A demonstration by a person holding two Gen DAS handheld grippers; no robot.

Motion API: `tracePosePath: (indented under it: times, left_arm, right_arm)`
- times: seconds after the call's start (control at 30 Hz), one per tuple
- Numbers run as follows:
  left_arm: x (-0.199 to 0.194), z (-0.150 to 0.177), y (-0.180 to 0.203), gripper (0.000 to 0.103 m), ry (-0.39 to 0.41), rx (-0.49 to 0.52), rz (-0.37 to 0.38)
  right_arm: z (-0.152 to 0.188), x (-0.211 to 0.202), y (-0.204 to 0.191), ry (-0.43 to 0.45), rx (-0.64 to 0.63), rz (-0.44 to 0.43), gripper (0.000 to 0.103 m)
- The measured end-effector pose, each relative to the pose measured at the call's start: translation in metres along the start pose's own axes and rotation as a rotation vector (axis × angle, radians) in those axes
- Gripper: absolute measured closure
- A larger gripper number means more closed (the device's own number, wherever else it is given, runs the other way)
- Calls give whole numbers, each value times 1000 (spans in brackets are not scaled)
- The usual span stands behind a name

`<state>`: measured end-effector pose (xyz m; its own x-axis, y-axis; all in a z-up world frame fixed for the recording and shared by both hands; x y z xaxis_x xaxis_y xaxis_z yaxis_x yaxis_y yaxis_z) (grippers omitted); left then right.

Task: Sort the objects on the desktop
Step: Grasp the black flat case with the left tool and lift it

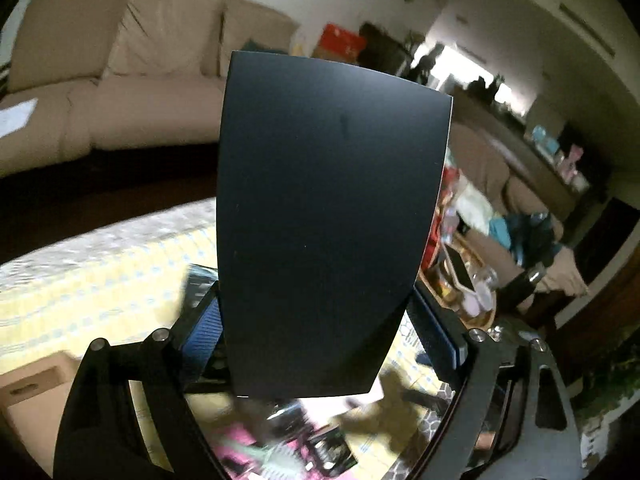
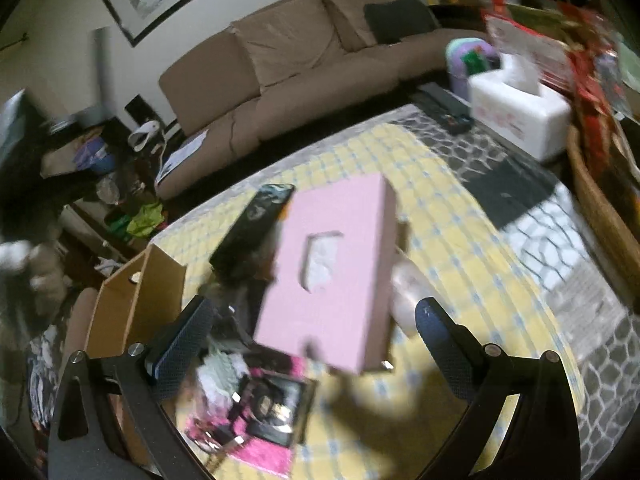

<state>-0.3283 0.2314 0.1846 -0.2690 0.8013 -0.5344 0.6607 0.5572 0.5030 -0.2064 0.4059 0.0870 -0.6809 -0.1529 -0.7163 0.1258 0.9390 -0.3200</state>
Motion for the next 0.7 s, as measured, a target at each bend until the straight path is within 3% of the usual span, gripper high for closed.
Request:
tracePosePath:
  times: [0.17,0.33,0.53,0.7]
  left_arm:
    - [-64,-2,-40,16,45,-59,-31]
    - [-103,3,-77,16,98,-104,-24]
    - [-127,21,-120,16,108,-142,-33]
    - [-138,37,-140,16,115,-179,-34]
  right_arm:
    - [-44,47,-63,-50,-54,-7,0]
    - [-65,117,-128,-127,-149,88,0]
    - [-60,188,-131,-224,-89,259,1]
    - [-55,217,-119,-260,22,318,1]
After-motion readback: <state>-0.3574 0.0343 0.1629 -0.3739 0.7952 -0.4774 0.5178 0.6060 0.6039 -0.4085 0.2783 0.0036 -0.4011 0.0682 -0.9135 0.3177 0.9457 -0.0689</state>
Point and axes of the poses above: each gripper's, at about its wrist camera, not at the fingertips, and x roughly the way its jaws point, y to its right, z to its underside, the point moved 9 cm from there along x, roughly the way its jaws point, and after that the axes turned 7 degrees about z, right-handed, at the moved point
